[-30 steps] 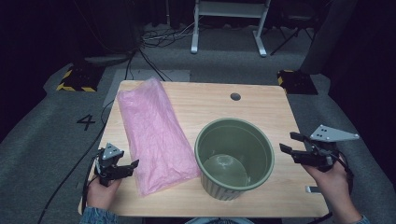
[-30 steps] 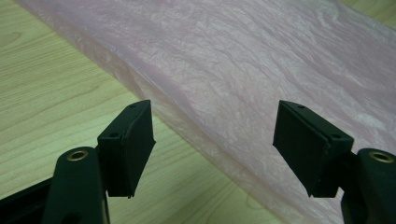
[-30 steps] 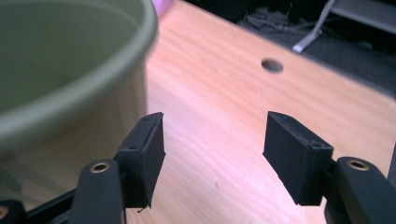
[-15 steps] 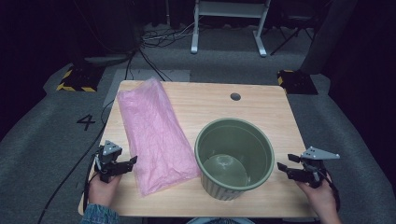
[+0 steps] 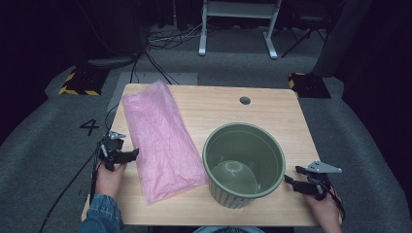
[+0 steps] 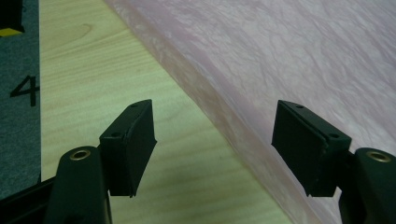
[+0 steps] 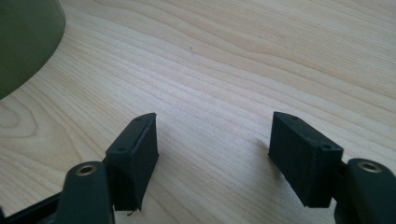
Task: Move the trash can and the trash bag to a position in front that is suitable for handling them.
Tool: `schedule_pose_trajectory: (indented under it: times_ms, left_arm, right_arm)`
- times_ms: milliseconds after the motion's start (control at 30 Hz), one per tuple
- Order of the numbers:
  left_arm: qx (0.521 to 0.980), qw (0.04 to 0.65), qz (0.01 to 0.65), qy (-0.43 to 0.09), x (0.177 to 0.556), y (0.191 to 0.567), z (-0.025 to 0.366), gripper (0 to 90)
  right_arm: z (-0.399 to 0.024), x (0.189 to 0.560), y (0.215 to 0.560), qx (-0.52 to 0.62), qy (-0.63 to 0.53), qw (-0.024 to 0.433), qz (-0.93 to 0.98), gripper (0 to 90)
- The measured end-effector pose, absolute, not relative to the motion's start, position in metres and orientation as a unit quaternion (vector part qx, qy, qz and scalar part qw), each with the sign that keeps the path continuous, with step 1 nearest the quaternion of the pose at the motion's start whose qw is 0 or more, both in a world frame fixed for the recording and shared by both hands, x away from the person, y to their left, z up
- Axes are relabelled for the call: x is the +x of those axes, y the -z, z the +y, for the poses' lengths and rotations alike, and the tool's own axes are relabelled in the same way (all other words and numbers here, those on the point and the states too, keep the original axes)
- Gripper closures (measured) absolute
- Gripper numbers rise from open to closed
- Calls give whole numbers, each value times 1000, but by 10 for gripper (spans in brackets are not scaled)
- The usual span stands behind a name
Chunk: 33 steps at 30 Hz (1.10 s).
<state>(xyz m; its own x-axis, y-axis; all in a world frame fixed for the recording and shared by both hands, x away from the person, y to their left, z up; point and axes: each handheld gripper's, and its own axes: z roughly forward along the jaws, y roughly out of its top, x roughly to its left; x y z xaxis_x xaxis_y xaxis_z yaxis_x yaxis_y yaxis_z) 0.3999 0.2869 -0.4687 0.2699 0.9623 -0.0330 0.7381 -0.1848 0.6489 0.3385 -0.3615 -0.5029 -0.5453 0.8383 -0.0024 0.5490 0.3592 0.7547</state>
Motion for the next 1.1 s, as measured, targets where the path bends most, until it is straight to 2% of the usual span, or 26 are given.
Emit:
schedule_pose_trajectory:
  times_ms: [300, 500, 600, 667, 900, 967, 1100]
  left_arm:
    - [754, 263, 575, -178, 431, 473, 273, 302]
    - [757, 225, 589, -171, 448, 479, 267, 296]
    - [749, 224, 599, -174, 453, 482, 271, 294]
    - [742, 226, 607, -171, 457, 484, 275, 259]
    - [749, 234, 595, -176, 460, 486, 272, 248]
    - [755, 239, 584, -177, 457, 485, 269, 291]
    - [761, 242, 576, -176, 453, 482, 262, 479]
  right_arm:
    - [-361, 340, 503, 431, -364, 197, 802, 313]
    - [-361, 340, 503, 431, -363, 198, 802, 313]
    - [-360, 340, 503, 431, -364, 197, 802, 313]
    - [-361, 340, 503, 431, -363, 198, 802, 313]
    - [-361, 340, 503, 431, -363, 198, 802, 313]
    - [-361, 340, 503, 431, -363, 198, 802, 313]
    - [-361, 340, 503, 431, -363, 198, 802, 313]
